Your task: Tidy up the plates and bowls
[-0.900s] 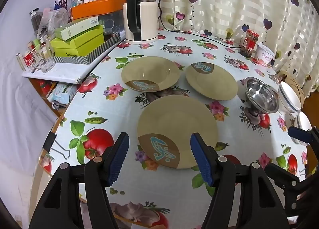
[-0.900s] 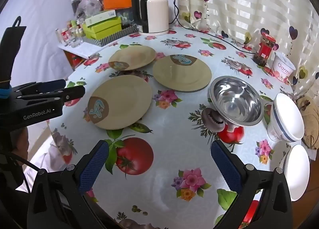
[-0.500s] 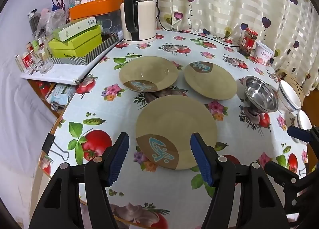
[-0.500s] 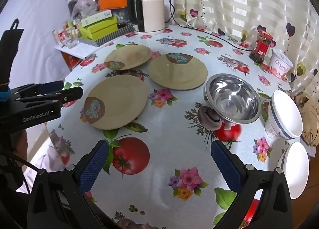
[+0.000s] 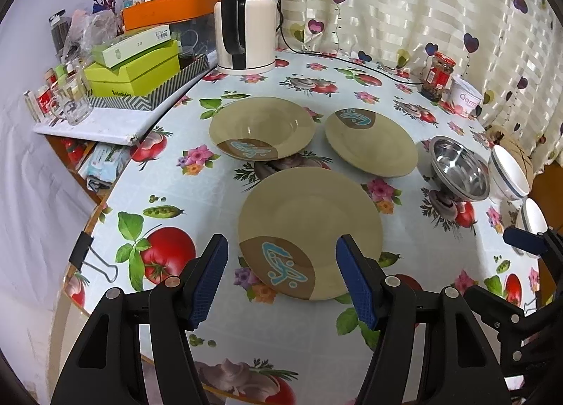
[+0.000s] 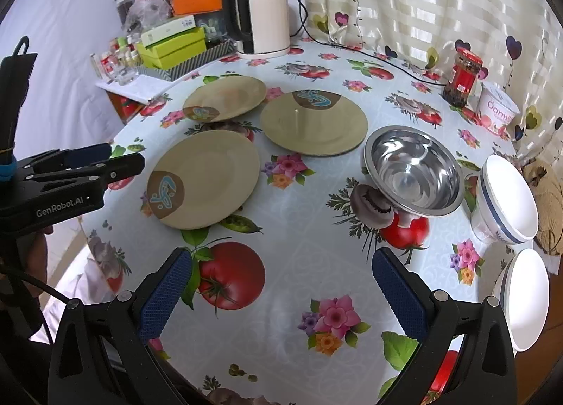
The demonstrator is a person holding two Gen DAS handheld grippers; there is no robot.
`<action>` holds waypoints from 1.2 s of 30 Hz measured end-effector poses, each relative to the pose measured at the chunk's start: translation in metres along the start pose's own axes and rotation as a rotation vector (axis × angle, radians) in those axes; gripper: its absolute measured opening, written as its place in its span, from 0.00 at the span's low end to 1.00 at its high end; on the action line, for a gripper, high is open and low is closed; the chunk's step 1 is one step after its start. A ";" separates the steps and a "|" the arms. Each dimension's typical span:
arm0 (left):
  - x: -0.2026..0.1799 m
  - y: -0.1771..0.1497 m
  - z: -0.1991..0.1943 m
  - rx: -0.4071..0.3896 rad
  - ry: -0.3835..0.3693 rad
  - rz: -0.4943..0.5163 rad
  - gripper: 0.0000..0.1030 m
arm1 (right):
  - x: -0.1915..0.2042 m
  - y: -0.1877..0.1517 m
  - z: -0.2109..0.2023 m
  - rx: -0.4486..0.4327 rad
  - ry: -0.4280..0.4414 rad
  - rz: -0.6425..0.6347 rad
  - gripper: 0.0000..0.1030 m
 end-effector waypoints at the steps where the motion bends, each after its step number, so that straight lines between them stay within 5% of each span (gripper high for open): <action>1: 0.001 0.000 0.000 -0.001 -0.002 -0.003 0.63 | 0.000 0.000 0.000 0.001 0.002 0.004 1.00; 36: 0.003 -0.003 0.006 0.021 -0.054 -0.022 0.63 | -0.007 0.003 -0.003 -0.019 -0.027 0.050 1.00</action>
Point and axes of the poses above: each gripper's, at about its wrist camera, not at the fingertips, and z roughly the way its jaws point, x to its left, y to its top, the point moved 2 cm from there along z, roughly the way its jaws point, and after that the axes turned 2 degrees about z, right-handed, at the moved point
